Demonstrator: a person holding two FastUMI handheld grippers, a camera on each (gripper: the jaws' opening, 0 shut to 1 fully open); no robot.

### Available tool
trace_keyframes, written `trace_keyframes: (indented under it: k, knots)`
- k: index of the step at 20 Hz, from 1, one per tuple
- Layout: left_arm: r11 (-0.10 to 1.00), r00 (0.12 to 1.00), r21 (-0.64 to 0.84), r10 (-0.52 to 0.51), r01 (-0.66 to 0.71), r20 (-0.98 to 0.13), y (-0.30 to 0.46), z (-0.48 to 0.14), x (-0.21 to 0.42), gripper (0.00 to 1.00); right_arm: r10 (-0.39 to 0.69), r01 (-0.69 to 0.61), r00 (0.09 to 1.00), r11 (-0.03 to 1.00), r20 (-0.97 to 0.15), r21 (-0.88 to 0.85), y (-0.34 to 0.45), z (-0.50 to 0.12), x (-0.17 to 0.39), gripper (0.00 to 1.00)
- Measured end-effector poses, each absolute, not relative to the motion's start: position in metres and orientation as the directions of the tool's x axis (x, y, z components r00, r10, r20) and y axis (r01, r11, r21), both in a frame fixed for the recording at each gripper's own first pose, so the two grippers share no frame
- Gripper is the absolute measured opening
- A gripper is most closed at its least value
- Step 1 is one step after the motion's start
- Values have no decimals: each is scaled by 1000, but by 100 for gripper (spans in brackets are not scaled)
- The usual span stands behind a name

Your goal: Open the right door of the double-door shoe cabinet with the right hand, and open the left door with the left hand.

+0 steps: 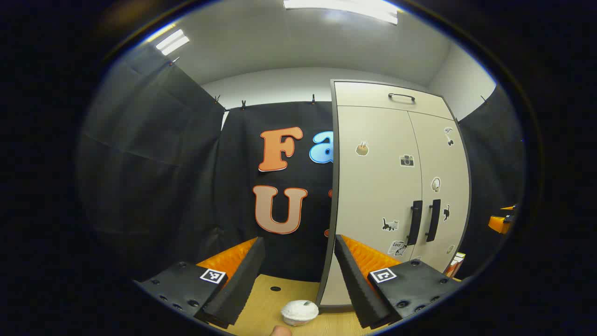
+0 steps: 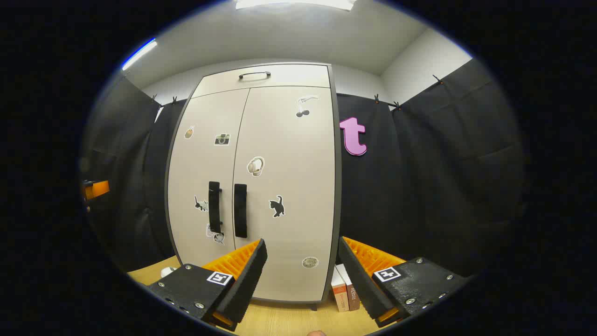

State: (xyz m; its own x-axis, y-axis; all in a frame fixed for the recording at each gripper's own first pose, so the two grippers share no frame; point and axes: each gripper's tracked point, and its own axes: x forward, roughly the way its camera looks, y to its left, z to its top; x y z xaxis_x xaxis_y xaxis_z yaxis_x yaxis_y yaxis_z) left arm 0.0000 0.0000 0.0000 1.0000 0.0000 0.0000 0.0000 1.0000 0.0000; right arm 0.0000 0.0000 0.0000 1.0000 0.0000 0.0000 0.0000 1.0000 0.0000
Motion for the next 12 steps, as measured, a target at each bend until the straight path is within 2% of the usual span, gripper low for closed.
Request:
trace_keyframes:
  k: [12]
  knots:
    - [995, 995, -4, -96, 96, -17, -40, -3, 10, 98, -18, 18, 1000, 1000, -25, 10, -8, -3, 6, 94]
